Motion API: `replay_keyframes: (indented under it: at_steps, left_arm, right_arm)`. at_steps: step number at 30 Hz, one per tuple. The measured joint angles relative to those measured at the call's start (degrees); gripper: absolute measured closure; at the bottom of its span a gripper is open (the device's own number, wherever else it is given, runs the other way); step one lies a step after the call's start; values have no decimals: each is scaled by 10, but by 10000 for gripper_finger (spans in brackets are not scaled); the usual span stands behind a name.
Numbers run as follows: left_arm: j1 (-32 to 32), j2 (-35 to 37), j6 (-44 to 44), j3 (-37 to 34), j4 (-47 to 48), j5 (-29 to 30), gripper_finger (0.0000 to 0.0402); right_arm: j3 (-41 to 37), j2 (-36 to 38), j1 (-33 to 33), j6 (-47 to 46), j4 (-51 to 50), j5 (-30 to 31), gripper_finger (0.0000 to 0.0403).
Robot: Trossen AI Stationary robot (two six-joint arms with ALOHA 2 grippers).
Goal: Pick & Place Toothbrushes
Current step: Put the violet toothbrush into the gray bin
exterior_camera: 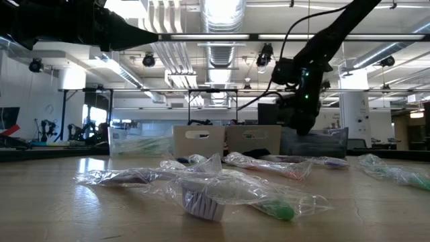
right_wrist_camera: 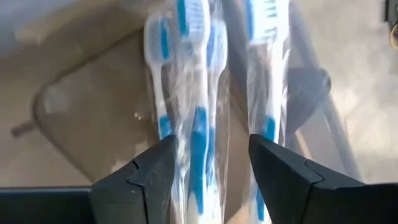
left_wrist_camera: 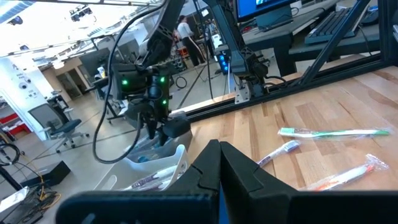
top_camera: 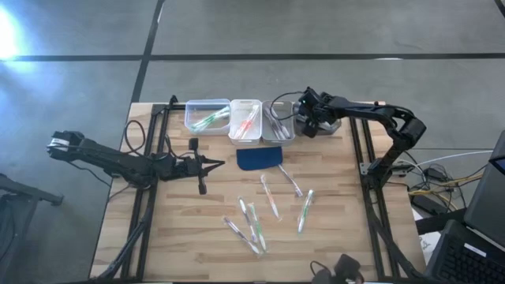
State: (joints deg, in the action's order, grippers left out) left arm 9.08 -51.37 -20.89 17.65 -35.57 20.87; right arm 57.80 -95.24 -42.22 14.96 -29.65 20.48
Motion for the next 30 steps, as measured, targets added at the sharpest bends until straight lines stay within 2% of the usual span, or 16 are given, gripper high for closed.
replay_keyframes:
  at_steps: [5,10,15,30]
  left_arm:
    - [0,0,-4,0,-3,0,396]
    - [0,0,-7,0,-4,0,396]
    - [0,0,-7,0,-4,0,396]
    - [0,0,-8,0,-4,0,396]
  right_arm:
    - [9,0,6,0,-59,-5,196]
    - [29,0,13,-13,-78,-43,199]
    - [61,0,23,-26,-96,-60,216]
    - [220,0,81,-106,-270,-60,277]
